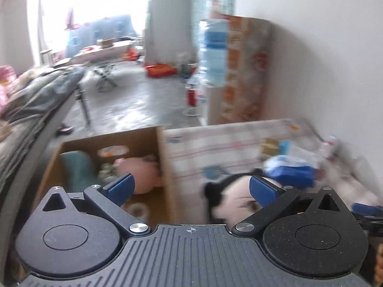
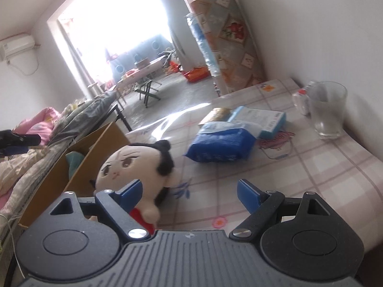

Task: Organize soft objects
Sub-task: 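Reach the left gripper to the gold packet while the right gripper reaches the blue bag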

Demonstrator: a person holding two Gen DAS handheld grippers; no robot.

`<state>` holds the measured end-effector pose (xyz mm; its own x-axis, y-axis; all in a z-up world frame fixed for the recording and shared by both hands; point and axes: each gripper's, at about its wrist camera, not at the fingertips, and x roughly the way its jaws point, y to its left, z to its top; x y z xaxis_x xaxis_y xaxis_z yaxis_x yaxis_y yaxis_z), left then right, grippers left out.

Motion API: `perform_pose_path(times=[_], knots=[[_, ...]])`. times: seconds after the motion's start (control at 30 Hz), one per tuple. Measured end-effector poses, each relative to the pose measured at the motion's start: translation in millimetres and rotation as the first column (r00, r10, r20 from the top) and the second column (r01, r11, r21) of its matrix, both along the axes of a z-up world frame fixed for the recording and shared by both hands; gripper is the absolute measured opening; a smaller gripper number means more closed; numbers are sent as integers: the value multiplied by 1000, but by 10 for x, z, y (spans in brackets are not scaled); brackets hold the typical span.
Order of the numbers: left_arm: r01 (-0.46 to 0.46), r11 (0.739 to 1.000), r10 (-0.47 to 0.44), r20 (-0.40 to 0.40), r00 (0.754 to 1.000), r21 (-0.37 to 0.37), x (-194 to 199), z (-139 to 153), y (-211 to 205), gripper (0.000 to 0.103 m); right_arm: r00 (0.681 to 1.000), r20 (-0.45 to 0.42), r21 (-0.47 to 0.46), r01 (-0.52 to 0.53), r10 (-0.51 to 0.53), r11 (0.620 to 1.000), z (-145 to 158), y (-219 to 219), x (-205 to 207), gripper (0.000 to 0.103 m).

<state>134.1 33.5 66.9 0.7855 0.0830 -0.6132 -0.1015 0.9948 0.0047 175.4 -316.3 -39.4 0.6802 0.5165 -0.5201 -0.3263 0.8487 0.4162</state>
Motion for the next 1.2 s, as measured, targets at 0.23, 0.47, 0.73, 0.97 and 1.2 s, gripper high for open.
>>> perform_pose_path(times=[0.23,0.47,0.73,0.97,1.2], knots=[[129,991,-131,-41,991,-38,360,-63,-607,103,999,10,5,39,-39,999,-149,-199,15,89],[196,973,-214,-162,963,-120,1132,-200,-1013,103,996,74,4,46,-46,999,-111,-311,242,89],[123,976,-176,-321,930,-181,2217,-669,-1192,101,994,98,33,43,-46,999,-207,-407,574,89],[158,983,-183,-380,907,-96,2844,-1058,-1457,97,994,103,51,43,-48,998,-346,-444,706,89],[210,977,-203,-430,880,-33,3148,-1339,-1679,86,994,98,87,49,-58,995,-421,-534,738,89]])
